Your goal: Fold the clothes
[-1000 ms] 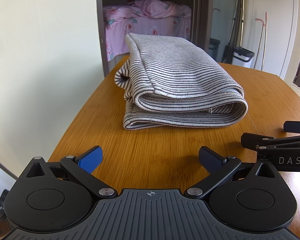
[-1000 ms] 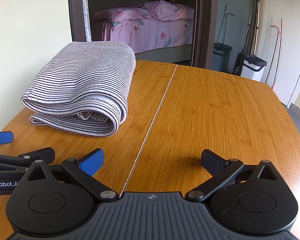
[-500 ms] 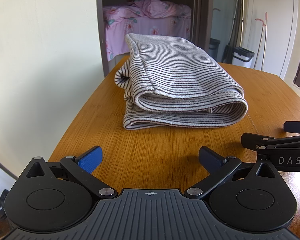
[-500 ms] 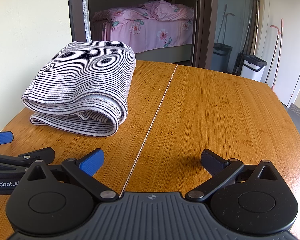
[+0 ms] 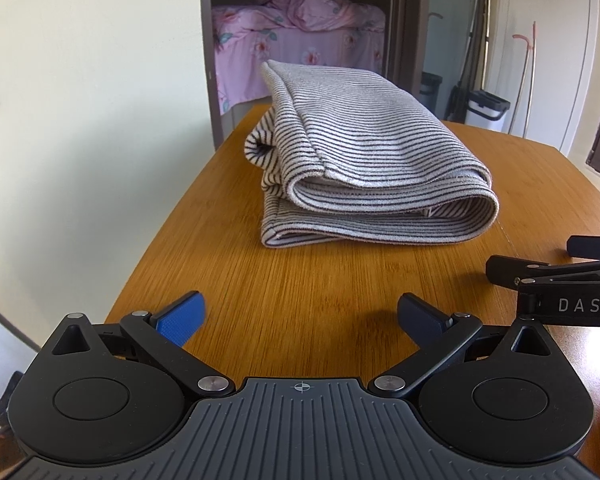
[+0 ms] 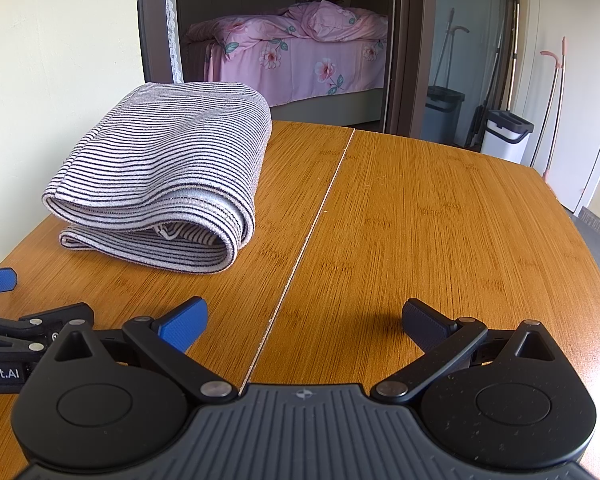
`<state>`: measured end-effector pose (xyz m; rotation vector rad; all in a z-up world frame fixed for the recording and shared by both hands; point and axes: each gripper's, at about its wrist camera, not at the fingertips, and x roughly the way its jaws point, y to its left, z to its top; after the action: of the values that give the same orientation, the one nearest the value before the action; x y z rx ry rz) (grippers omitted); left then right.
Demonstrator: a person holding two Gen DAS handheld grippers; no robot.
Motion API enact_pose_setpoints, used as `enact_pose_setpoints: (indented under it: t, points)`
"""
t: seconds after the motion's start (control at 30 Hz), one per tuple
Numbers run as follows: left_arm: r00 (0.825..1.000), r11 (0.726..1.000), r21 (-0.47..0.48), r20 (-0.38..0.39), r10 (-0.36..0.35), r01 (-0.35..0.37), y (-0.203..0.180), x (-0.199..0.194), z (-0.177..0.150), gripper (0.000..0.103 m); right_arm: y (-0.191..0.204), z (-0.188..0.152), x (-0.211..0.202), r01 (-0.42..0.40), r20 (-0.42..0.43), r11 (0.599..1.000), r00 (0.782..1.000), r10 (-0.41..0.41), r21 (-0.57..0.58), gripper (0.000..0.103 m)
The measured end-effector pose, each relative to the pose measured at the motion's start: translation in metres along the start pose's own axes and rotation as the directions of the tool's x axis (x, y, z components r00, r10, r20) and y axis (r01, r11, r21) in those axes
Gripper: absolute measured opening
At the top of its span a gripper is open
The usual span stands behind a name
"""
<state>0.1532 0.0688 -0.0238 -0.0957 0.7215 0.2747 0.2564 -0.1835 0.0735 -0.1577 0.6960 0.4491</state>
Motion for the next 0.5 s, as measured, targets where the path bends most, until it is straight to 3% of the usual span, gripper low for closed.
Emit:
enact_pose_setpoints:
  t: [0.5]
  points:
    - [1.0, 0.999, -0.022, -0.009, 0.026, -0.026, 0.006, -0.002, 0.0, 0.103, 0.01, -0.002, -0.003, -0.063, -0.002, 0.996, 0.998, 0.063, -0.055, 0.103]
